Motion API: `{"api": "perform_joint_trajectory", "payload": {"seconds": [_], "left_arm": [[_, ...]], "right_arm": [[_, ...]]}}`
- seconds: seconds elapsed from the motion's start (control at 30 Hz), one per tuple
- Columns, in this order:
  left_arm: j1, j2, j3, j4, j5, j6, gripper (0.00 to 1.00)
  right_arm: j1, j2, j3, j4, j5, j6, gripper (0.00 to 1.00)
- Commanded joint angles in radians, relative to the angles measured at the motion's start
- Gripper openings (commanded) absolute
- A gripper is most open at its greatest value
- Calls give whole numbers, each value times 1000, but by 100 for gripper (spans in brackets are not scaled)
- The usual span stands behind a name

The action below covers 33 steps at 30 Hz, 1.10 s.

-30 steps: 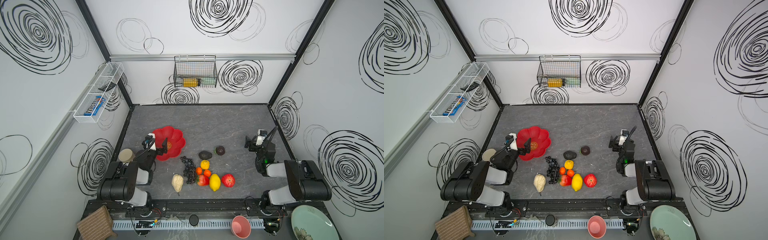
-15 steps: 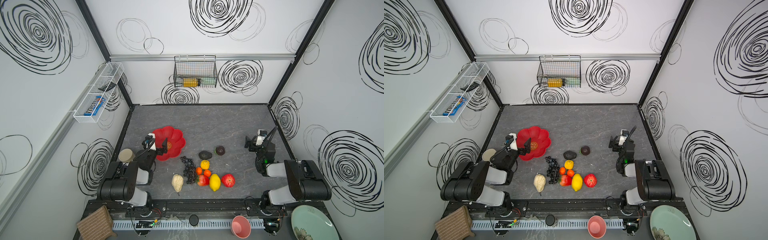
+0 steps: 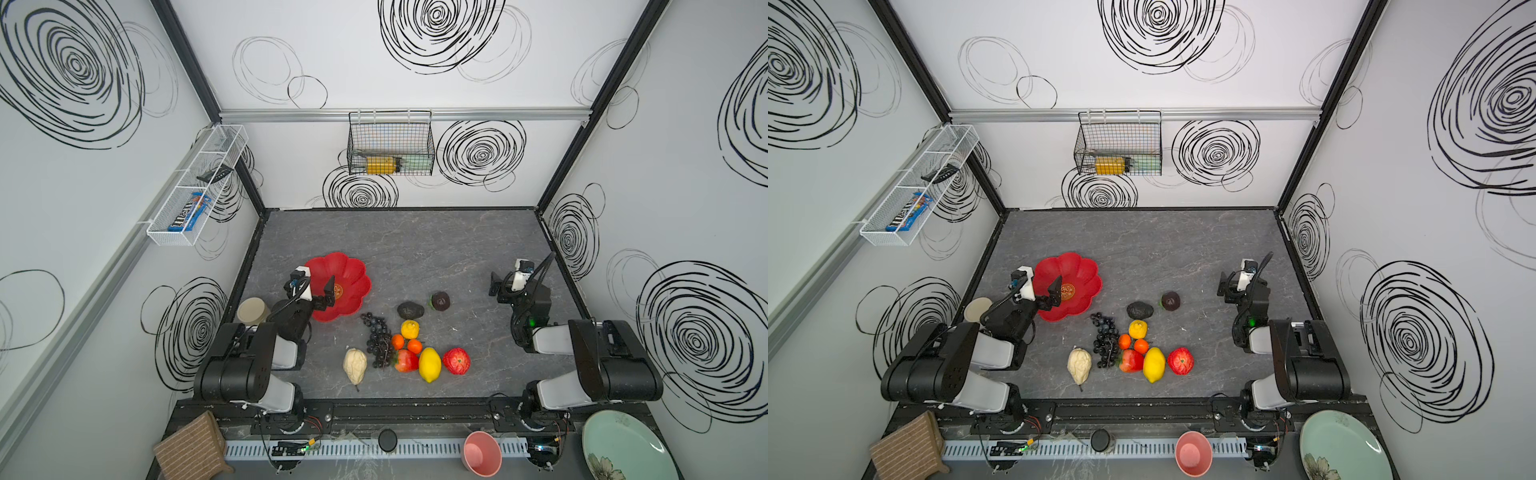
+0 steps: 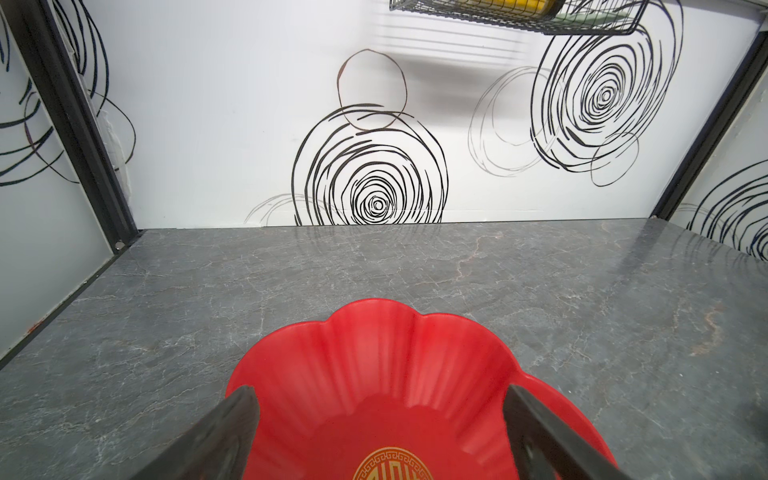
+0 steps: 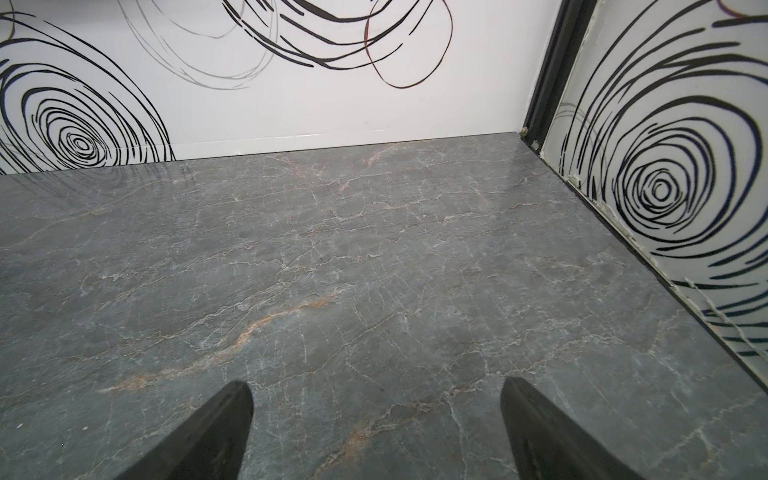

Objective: Place and organize the fake fruits in the fruit bowl

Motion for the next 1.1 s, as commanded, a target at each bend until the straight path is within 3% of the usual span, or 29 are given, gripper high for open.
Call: {"api": "perform_joint_trajectory", "payload": {"seconds": [0.0, 0.1, 0.2, 0.3, 0.4, 0.5, 0.57, 0.67, 0.8, 0.93, 1.07], "left_arm": [[9, 10, 19, 78, 12, 19, 96], [9, 9, -1, 116, 7, 19, 96], [3, -22, -95, 275, -38, 8, 96], [-52, -106, -186, 367, -156, 34, 96], [-181, -255, -229, 316, -337, 127, 96], [-246, -497, -185, 31, -466, 87, 96], [-256, -667, -88, -303, -473, 30, 96], [-303, -785, 10, -502, -493, 7, 96], [-327, -844, 148, -732, -497, -112, 96], [-310, -823, 353, -1093, -517, -328, 96], [-252, -801, 489, -1438, -514, -589, 96]], "right_arm": [[-5, 11, 23, 40, -6, -10, 97], [-4, 8, 19, 44, -7, -10, 97], [8, -6, 13, 40, -50, -47, 97], [26, -74, -35, 77, -64, -82, 97], [93, -206, -7, -82, -11, -134, 97], [153, -339, 15, -196, 19, -146, 97], [177, -433, 25, -260, 8, -143, 97], [188, -570, 36, -342, -18, -137, 97], [187, -730, 60, -434, -20, -59, 97], [179, -858, 136, -637, 108, 189, 97], [136, -926, 216, -918, 100, 405, 97]]}}
